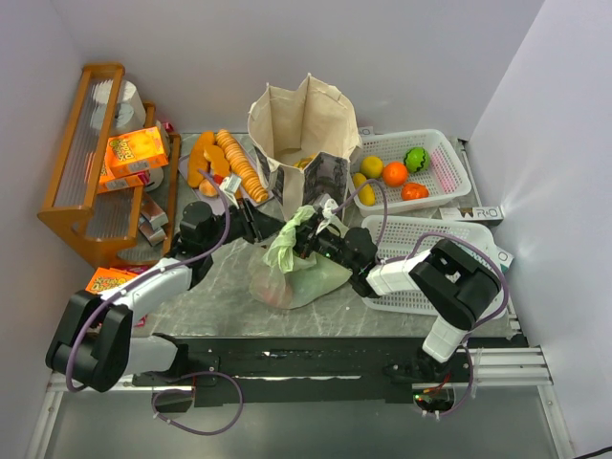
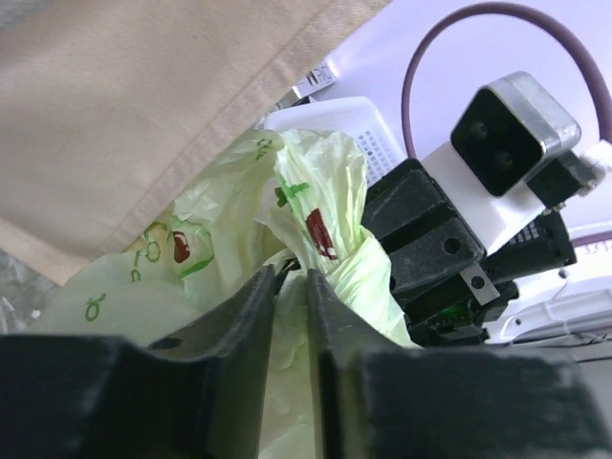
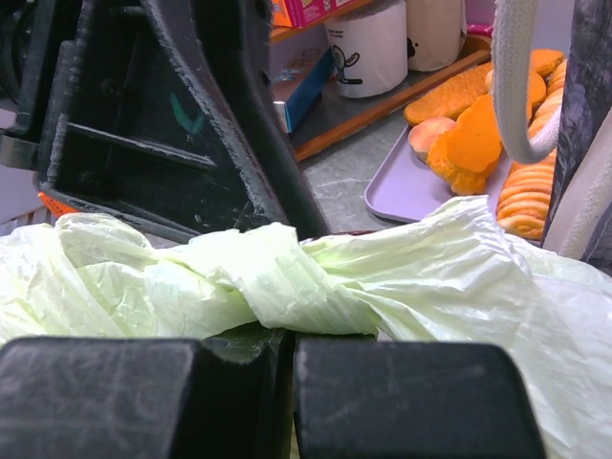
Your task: Place the mixed food into the grocery bags and tie them
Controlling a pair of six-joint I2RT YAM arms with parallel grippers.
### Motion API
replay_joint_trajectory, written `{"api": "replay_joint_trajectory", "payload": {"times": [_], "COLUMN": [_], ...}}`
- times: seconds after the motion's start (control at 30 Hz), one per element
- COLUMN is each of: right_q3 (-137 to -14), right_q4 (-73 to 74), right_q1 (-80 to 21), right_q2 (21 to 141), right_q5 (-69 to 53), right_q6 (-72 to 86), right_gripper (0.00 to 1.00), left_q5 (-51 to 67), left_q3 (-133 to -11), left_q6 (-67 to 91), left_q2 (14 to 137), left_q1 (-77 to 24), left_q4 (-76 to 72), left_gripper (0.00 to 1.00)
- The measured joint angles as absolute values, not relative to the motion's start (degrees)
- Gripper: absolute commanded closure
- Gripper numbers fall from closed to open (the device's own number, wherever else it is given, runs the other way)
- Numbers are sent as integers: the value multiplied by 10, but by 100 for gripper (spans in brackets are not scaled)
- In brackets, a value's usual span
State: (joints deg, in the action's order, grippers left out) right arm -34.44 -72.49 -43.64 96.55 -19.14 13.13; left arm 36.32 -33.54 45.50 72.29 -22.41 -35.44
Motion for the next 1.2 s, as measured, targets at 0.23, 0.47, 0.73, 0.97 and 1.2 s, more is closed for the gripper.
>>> {"api": "replay_joint_trajectory", "payload": {"times": [0.23, 0.47, 0.73, 0.97, 1.2], "right_q3": [-340, -317, -274, -254, -228], "right_q4": [-728, -726, -701, -653, -580], "right_q1": [-436, -437, -439, -448, -480], "right_q2": [962, 934, 851, 786, 695], "right_q5": [-189, -174, -159, -154, -144], "right_q6": [129, 125, 119, 104, 95], "right_gripper": [82, 53, 42, 51, 50], "left_q5": [377, 371, 359, 352, 347], "left_q3": [-329, -321, -321, -321, -321], "left_q6": [474, 475, 473, 471, 461], "left_q2": [734, 728, 722, 722, 721], "left_q1": [-227, -228, -230, -230, -230], "left_q4": [-392, -400, -399, -396, -392], "left_gripper": [99, 99, 99, 99, 99]}}
